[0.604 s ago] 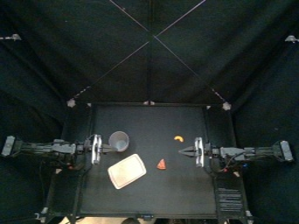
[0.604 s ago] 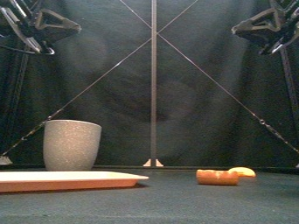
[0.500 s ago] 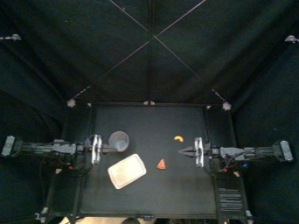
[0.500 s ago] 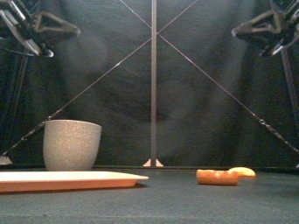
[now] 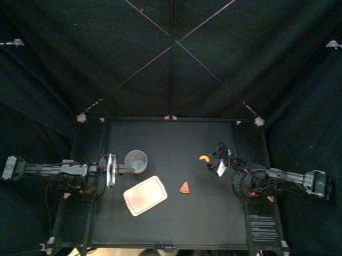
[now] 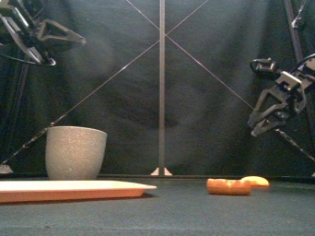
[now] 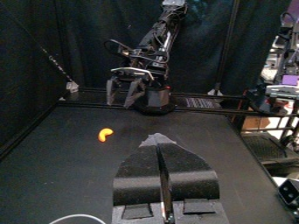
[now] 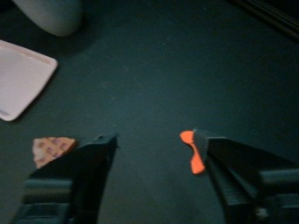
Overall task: Pick the tangerine then place it on the pink plate
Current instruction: Pick the tangerine
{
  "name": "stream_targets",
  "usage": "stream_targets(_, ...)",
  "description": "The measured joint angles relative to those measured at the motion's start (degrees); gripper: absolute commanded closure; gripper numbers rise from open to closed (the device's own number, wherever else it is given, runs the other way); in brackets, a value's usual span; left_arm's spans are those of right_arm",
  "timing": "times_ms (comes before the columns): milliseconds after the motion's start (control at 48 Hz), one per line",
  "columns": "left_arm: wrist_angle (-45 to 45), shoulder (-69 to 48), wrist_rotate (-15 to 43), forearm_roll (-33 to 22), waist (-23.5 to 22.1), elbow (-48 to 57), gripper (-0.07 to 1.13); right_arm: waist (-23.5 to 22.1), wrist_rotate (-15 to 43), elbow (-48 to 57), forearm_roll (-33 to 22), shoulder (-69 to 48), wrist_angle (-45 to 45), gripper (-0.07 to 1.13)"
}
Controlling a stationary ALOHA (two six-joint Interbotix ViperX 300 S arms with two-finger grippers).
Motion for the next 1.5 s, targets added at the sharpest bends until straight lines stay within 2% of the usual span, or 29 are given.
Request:
stream_targets(312,-0.3,0.0,0.0,0.0,1.1,0.0,0.98,-1.2,-0.1,-0.1,-4.6,13.7,0.1,0.04)
stream_targets(542,-0.4,0.0,0.1,0.3,1.3,0.0,0.98,-5.1,0.0,-3.3,-6.2,23.7,-2.6,0.04)
stream_targets(750,-0.4,0.0,0.1,0.4,1.3,0.4,0.98,-7.9,-0.1,-6.2,-8.3,28.9,-3.8,0.04)
stream_targets(1042,-0.4,0.0,0.1,0.4,1.3,1.2,0.98,-8.3,-0.2,-7.6,-8.4,33.1,-3.5,0.07)
stream_targets(1208,-0.4,0.0,0.1,0.4,1.3,1.4,0.98,-8.3,-0.1,-7.6,-6.9,33.3,-3.3,0.17)
stream_targets(1500,-0.4,0.0,0.1,0.4,1.1,1.7,0.98,-8.1,-0.1,-7.6,-6.2,33.3,-2.6,0.44)
